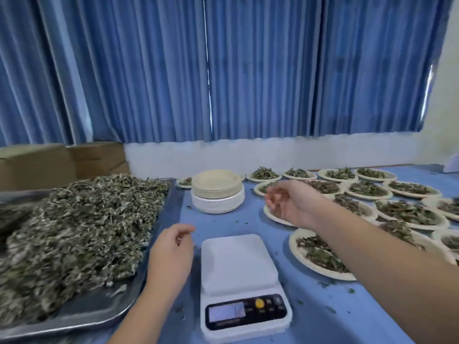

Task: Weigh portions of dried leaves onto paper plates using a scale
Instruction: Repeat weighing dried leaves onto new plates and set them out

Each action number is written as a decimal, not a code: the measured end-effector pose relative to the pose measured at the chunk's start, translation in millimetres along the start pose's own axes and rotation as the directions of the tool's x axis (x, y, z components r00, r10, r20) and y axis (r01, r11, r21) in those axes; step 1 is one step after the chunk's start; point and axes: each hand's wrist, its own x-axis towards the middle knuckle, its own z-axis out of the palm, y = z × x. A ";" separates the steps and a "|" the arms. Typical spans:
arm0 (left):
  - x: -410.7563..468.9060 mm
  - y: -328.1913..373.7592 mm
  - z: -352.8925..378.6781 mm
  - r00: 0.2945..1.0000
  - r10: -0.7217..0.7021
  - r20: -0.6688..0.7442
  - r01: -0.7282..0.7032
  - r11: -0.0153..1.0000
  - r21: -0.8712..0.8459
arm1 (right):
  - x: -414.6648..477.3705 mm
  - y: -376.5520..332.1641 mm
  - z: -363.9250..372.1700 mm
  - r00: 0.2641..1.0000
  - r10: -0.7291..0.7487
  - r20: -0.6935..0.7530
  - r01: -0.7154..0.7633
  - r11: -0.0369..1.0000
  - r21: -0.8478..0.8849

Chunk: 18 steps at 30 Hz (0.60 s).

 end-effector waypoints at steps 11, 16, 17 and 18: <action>16.5 -23.9 11.0 0.988 -0.150 0.024 0.145 0.979 0.140 | 91.8 29.2 98.8 0.961 -0.268 0.072 0.237 0.656 -0.717; 18.3 -29.5 14.5 0.986 -0.162 0.027 0.157 0.978 0.134 | 123.3 20.6 112.3 0.968 -0.130 0.214 0.235 0.168 -0.957; 18.5 -29.4 14.6 0.986 -0.166 0.028 0.161 0.979 0.127 | 127.1 19.7 114.3 0.972 -0.087 0.217 0.226 0.104 -0.969; 18.6 -29.4 14.4 0.986 -0.167 0.028 0.162 0.979 0.121 | 130.2 19.5 116.3 0.975 -0.055 0.217 0.219 0.053 -0.974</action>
